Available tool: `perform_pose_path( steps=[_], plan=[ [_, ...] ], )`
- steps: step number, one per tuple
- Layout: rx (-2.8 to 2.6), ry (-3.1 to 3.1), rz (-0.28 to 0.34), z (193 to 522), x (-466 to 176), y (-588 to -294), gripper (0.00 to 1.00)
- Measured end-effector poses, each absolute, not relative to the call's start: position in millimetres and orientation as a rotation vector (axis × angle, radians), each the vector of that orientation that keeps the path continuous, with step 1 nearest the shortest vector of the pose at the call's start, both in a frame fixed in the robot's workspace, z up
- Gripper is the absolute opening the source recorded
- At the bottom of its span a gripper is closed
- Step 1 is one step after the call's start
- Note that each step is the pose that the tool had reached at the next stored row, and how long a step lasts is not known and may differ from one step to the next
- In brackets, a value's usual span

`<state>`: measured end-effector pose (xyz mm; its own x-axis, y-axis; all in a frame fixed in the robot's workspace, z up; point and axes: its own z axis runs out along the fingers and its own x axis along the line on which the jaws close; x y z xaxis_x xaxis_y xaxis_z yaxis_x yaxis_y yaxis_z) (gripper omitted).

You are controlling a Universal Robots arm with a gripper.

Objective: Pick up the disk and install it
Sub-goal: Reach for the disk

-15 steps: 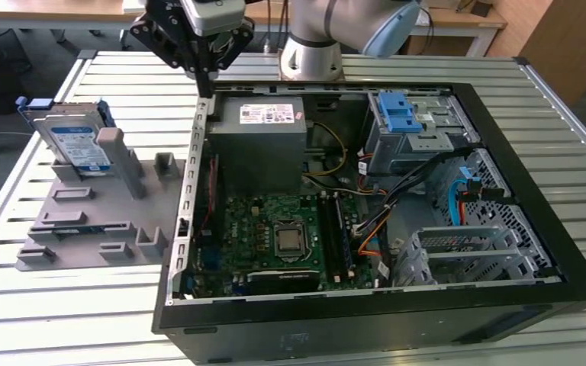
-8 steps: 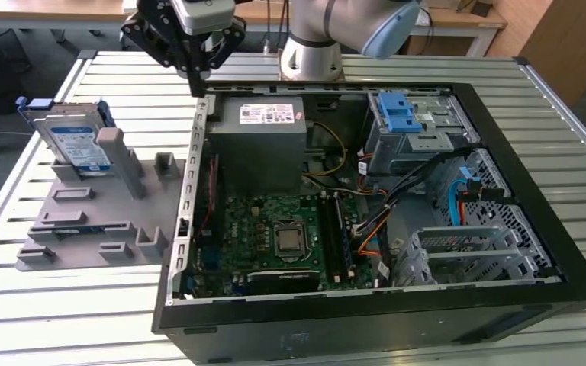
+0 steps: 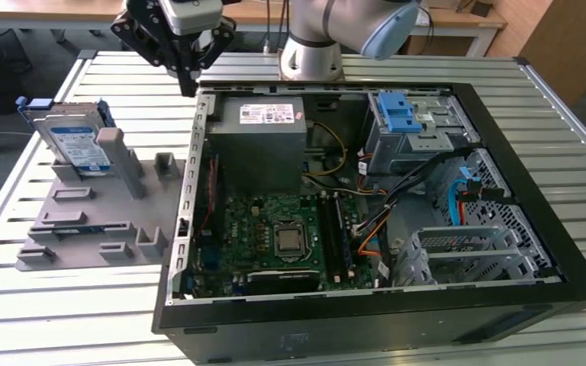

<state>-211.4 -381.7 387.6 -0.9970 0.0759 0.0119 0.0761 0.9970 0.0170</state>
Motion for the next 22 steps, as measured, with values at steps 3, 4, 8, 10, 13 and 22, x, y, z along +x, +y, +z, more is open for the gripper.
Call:
perform_pose_path(
  steps=[3, 4, 8, 10, 13, 22],
  plan=[
    [-0.119, -3.128, -0.027, 387.5, -215.7, -380.8, 0.11],
    [-0.119, -3.128, -0.027, 387.4, -217.1, -380.4, 0.11],
    [-0.119, -3.128, -0.027, 387.2, -221.5, -379.8, 0.11],
    [-0.119, -3.128, -0.027, 387.1, -222.6, -379.5, 0.11],
    [-0.119, -3.128, -0.027, 387.2, -223.5, -379.3, 0.11],
    [-0.119, -3.128, -0.027, 387.1, -224.7, -379.3, 0.11]
  ],
)
